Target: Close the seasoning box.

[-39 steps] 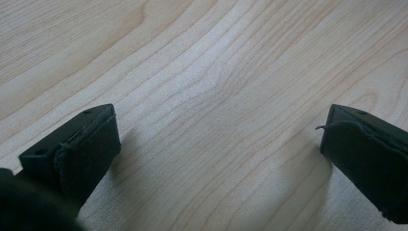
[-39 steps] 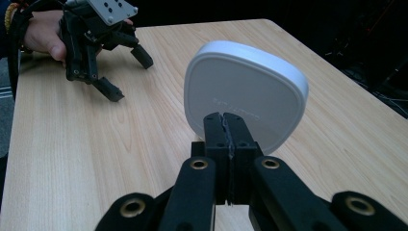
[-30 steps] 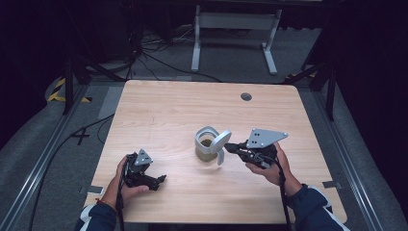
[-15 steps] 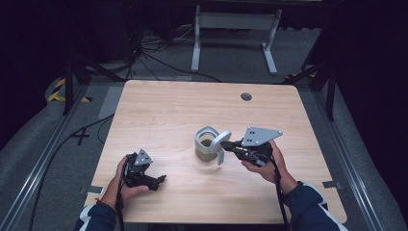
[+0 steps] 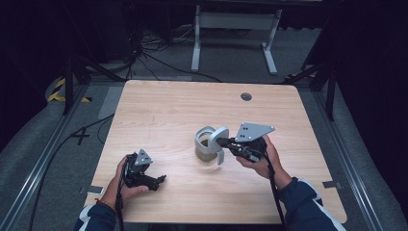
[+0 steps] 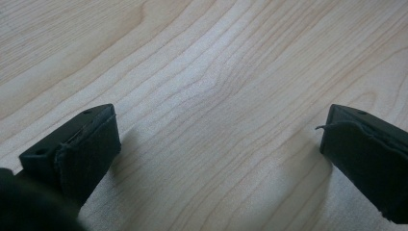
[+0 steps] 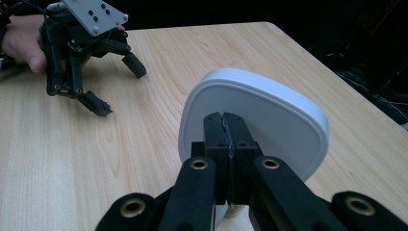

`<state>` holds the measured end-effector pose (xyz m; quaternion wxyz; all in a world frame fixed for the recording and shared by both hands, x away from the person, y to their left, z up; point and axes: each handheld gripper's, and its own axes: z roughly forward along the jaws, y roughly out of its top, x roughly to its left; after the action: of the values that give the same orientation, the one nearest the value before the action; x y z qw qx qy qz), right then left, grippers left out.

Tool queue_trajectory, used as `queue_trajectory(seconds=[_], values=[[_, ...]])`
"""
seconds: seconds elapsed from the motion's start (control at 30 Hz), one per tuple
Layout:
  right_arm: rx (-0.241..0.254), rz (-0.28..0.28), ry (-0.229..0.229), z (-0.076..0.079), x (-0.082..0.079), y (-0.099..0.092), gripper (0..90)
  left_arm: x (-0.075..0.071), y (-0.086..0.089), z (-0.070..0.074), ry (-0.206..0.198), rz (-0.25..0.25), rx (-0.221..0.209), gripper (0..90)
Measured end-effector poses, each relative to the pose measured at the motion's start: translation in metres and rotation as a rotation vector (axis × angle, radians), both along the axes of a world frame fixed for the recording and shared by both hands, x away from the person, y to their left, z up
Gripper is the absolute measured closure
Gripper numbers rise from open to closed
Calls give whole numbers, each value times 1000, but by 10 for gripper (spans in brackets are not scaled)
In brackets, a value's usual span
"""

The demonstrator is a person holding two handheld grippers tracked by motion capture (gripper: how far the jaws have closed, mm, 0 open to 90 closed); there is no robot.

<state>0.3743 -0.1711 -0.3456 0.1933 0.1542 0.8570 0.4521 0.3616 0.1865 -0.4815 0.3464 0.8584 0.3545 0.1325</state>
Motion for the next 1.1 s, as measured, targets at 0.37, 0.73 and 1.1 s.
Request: queue_trajectory(seconds=[0.37, 0.73, 1.1], values=[[-18, -13, 10, -1, 8, 5, 900, -1, 0, 0, 1, 8, 0, 6], [-25, -27, 23, -4, 12, 3, 900, -1, 0, 0, 4, 10, 1, 6], [-31, -32, 32, -6, 16, 5, 900, -1, 0, 0, 4, 10, 1, 7]])
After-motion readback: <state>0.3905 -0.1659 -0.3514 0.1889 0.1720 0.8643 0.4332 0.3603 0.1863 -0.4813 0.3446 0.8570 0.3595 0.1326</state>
